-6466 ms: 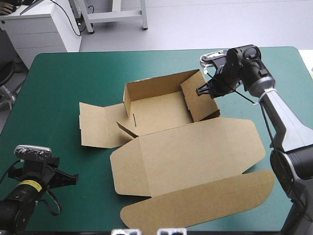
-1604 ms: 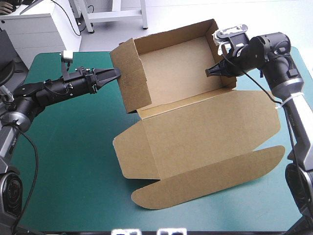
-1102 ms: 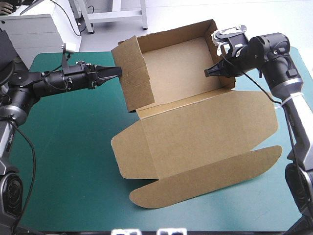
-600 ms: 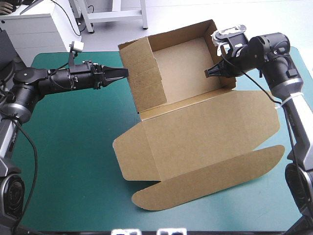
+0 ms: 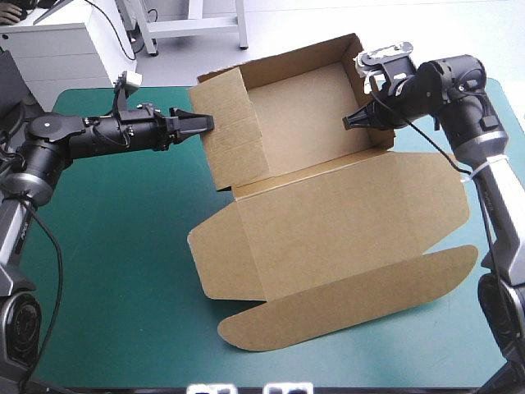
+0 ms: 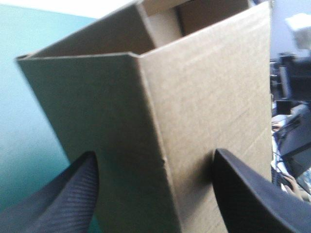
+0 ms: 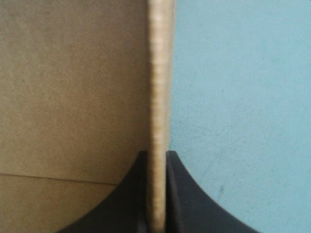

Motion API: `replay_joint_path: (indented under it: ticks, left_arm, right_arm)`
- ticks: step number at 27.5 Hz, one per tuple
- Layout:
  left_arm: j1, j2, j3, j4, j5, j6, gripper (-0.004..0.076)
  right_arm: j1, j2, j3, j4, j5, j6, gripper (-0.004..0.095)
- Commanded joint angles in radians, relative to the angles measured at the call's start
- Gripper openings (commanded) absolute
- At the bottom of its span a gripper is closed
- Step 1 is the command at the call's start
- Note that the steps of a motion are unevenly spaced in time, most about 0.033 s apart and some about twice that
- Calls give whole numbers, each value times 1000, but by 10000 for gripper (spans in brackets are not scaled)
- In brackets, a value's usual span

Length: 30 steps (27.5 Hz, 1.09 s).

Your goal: Fold the box

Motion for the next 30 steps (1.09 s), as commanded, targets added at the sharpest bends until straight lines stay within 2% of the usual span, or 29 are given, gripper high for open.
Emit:
replay_joint_path:
  ticks: [1, 10, 14, 21, 26, 30]
  left_arm:
    - [-14, -42, -30, 53, -35, -114, 482]
    - [-153, -42, -31, 49, -205, -133, 482]
    - [-153, -42, -33, 71, -216, -206, 480]
    - [-155, -42, -107, 391, -217, -475, 473]
    - [-207, -35, -148, 520, -254, -556, 431]
    - [-263, 1, -169, 596, -239, -555, 428]
  right_arm:
    - [-2, -48, -30, 29, -65, 27, -13]
    - [88, -46, -30, -37, -97, 52, -12]
    - [100, -46, -30, -37, -99, 75, -13]
    - [107, -46, -30, -21, -99, 75, -12]
    - [139, -46, -30, -25, -105, 75, -13]
    - [169, -46, -30, -25, -116, 75, -12]
